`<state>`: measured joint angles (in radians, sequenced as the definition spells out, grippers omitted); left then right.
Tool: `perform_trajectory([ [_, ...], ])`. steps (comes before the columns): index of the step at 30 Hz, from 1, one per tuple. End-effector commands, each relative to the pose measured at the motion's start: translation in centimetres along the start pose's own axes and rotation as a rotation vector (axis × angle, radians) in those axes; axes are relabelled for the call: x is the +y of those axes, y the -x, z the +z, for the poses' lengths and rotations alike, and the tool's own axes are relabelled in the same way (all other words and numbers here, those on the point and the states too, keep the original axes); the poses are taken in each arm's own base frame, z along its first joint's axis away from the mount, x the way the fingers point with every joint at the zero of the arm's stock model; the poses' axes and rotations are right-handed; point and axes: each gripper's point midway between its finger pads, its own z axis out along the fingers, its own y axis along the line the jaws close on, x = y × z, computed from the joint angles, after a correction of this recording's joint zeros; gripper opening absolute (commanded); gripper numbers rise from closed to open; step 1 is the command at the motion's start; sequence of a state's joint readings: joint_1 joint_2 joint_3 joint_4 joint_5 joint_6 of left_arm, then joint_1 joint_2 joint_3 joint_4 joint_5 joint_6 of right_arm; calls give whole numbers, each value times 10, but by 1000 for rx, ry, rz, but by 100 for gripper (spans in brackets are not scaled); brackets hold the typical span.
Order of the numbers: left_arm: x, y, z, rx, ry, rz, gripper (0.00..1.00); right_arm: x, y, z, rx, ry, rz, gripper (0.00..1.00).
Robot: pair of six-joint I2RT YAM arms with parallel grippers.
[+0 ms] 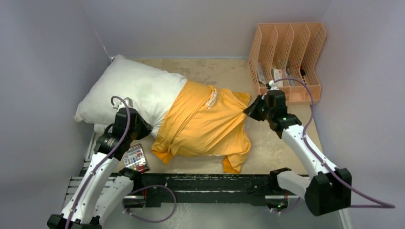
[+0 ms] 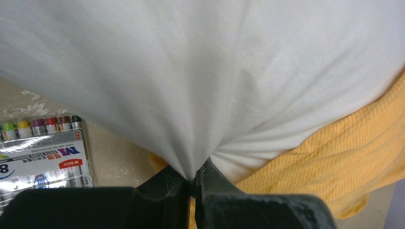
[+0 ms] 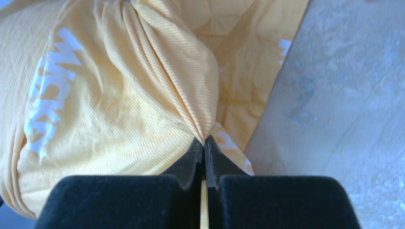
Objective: Remove the pillowcase from the pillow
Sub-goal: Remove the pillow from the pillowcase.
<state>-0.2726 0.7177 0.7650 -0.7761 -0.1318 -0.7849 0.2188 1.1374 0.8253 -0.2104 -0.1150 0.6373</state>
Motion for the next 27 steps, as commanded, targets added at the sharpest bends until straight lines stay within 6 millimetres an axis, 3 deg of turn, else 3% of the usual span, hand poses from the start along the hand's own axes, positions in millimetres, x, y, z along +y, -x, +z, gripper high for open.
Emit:
perform_trajectory([
  [1,3,23,-3,-81,49,3,0,9,21,-17,-130,89,7,0],
  [2,2,22,-2,-74,46,6,0,19,23,-19,-132,140,-14,16],
  [3,2,21,-2,-70,42,8,0,32,29,-21,-134,191,-44,39],
  [4,1,21,-2,-69,36,10,0,40,31,-21,-121,223,-69,57],
  [5,0,21,-2,-66,32,11,0,47,35,-19,-101,242,-79,66],
  [9,-2,19,-3,-57,15,17,0,56,39,2,-2,228,-60,87],
  [14,-8,15,-4,-37,-21,24,0,81,22,53,225,383,-55,99],
  [17,-10,13,-6,-30,-39,25,0,94,-12,80,390,463,-13,90],
  [19,-17,13,-9,-17,-70,40,0,96,-28,87,423,458,-19,74],
  [20,-19,19,-16,-25,-69,46,4,97,-30,85,414,461,-25,61],
  [21,-26,29,-25,-45,-80,50,20,94,-33,83,414,457,-26,51],
  [22,-32,42,-35,-79,-89,57,42,95,-33,76,402,469,-46,31],
  [23,-40,58,-48,-120,-101,64,51,95,-31,71,383,475,-73,21],
  [25,-63,94,-74,-204,-148,79,57,90,-20,68,320,430,-127,0],
  [27,-85,119,-82,-242,-185,82,61,85,-18,65,307,397,-155,0],
])
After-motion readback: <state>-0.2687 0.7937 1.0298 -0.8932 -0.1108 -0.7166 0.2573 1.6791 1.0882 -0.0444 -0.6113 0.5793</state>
